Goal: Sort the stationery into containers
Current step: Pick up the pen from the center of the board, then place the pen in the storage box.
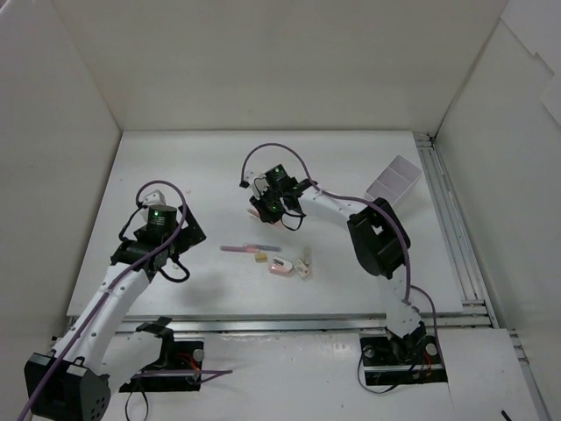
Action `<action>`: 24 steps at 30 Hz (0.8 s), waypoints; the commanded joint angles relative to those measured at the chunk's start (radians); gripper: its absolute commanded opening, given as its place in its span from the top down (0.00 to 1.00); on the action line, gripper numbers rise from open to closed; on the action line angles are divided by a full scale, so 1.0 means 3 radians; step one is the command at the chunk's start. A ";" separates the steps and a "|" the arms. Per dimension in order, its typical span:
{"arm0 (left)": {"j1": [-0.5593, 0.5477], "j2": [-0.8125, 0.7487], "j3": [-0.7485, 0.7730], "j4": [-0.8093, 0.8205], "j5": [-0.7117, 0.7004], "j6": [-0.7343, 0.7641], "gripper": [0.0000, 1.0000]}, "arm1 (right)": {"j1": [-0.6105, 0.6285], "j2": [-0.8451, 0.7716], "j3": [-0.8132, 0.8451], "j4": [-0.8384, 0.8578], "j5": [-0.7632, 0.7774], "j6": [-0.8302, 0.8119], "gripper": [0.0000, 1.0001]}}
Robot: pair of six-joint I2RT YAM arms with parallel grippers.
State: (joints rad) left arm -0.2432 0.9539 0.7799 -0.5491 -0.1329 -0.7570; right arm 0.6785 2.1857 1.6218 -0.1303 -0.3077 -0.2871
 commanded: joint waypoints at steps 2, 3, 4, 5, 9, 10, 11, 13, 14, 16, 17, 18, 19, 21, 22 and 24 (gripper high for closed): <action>-0.0023 -0.0065 0.0136 0.0087 -0.0063 0.0115 0.00 | -0.0144 -0.0980 -0.0358 0.0785 -0.0289 0.0285 1.00; -0.0023 -0.0086 0.0121 0.0112 -0.0063 0.0135 0.00 | -0.0175 -0.1123 -0.0643 0.1015 -0.0142 0.0398 1.00; -0.0023 -0.0101 0.0115 0.0133 -0.0063 0.0151 0.00 | -0.0271 -0.1397 -0.0823 0.1240 -0.0014 0.0475 1.00; -0.0023 -0.0147 0.0105 0.0178 -0.0058 0.0191 0.00 | -0.0303 -0.1527 -0.0987 0.1693 0.0170 0.0658 1.00; -0.0054 -0.0193 0.0100 0.0230 -0.0038 0.0273 0.00 | -0.0680 -0.2013 -0.1698 0.2300 0.1528 0.0875 1.00; -0.0054 -0.0204 0.0105 0.0235 -0.0032 0.0294 0.00 | -0.0773 -0.2140 -0.1734 0.2301 0.1694 0.0875 1.00; -0.0054 -0.0209 0.0110 0.0230 -0.0037 0.0299 0.00 | -0.0839 -0.2192 -0.1765 0.2301 0.2004 0.0840 1.00; -0.0054 -0.0214 0.0110 0.0230 -0.0073 0.0325 0.00 | -0.1100 -0.2289 -0.1817 0.2301 0.2246 0.0748 1.00; -0.0054 -0.0219 0.0100 0.0240 -0.0088 0.0325 0.00 | -0.1177 -0.2300 -0.1807 0.2301 0.2430 0.0737 1.00; -0.0054 -0.0214 0.0090 0.0255 -0.0094 0.0345 0.00 | -0.1468 -0.2336 -0.1791 0.2311 0.2442 0.0732 1.00; -0.0054 -0.0209 0.0085 0.0271 -0.0099 0.0345 0.00 | -0.1555 -0.2331 -0.1761 0.2311 0.2498 0.0757 1.00; -0.0084 -0.0199 0.0090 0.0271 -0.0099 0.0345 0.00 | -0.1703 -0.2290 -0.1750 0.2316 0.2529 0.0768 1.00; -0.0084 -0.0194 0.0090 0.0276 -0.0099 0.0345 0.00 | -0.1795 -0.2260 -0.1730 0.2316 0.2579 0.0773 1.00; -0.0084 -0.0168 0.0110 0.0261 -0.0119 0.0340 0.00 | -0.1918 -0.2163 -0.1689 0.2321 0.2728 0.0727 1.00; -0.0084 -0.0138 0.0120 0.0251 -0.0134 0.0345 0.00 | -0.1954 -0.2137 -0.1674 0.2331 0.2759 0.0676 1.00; -0.0084 -0.0112 0.0166 0.0220 -0.0135 0.0345 0.00 | -0.2031 -0.2080 -0.1668 0.2367 0.2805 0.0625 1.00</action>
State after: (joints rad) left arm -0.2630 0.9066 0.7795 -0.5175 -0.1486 -0.6731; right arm 0.0834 1.5455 1.0843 0.4843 0.4469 -0.0792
